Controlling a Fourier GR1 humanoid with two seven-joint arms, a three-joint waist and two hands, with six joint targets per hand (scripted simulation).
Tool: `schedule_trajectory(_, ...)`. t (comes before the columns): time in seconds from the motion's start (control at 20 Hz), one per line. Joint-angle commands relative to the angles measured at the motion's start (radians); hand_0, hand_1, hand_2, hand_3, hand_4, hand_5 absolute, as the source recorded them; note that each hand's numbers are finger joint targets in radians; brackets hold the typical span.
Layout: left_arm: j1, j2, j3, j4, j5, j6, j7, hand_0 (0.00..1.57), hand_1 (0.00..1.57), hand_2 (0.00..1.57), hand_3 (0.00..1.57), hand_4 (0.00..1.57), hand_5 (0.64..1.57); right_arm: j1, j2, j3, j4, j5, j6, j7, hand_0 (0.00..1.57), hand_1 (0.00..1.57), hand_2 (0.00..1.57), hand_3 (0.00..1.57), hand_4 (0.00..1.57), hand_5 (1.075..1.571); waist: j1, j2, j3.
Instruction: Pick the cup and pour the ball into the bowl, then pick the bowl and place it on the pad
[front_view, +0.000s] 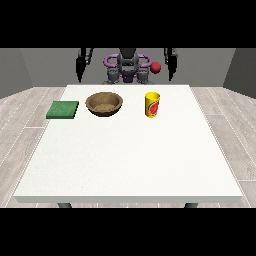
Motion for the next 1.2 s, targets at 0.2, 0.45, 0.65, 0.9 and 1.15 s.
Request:
schedule_trajectory(0.2, -0.009, 0.038, 0.021, -0.1, 0.015, -0.001, 0.088, 0.0, 0.0, 0.0, 0.0, 0.58, 1.568, -0.01, -0.045, -0.008, -0.098, -0.01, 0.016, 0.086, 0.0, 0.0, 0.0, 0.0, 0.58, 1.57, 0.016, -0.256, 0.0034)
schedule_trajectory(0.45, -0.099, -0.132, 0.048, -0.083, 0.061, 0.179, 0.1, 0.0, 0.0, 0.0, 0.0, 0.52, 1.565, -0.066, -0.102, -0.2, -0.056, -0.275, 0.129, 0.113, 0.0, 0.0, 0.0, 0.0, 0.49, 1.57, -0.032, -0.102, 0.0058)
schedule_trajectory(0.65, -0.216, -0.093, 0.098, -0.017, 0.061, 0.141, 0.026, 0.0, 0.0, 0.0, 0.0, 0.47, 1.555, -0.147, -0.107, -0.226, -0.014, -0.27, 0.126, 0.035, 0.0, 0.0, 0.0, 0.0, 0.43, 1.57, -0.021, 0.015, 0.0056)
schedule_trajectory(0.9, -0.307, -0.07, 0.125, 0.038, 0.029, 0.171, 0.001, 0.0, 0.0, 0.0, 0.0, 0.5, 1.535, -0.15, -0.131, -0.262, 0.08, -0.266, 0.173, -0.07, 0.0, 0.0, 0.0, 0.0, 0.36, 1.57, -0.029, 0.078, 0.0057)
schedule_trajectory(1.15, -0.336, -0.092, 0.136, 0.163, 0.018, 0.173, -0.161, 0.0, 0.0, 0.0, 0.0, 0.47, 1.479, -0.216, -0.155, -0.287, 0.145, -0.276, 0.199, -0.131, 0.0, 0.0, 0.0, 0.19, 0.0, 1.571, -0.031, 0.158, 0.0056)
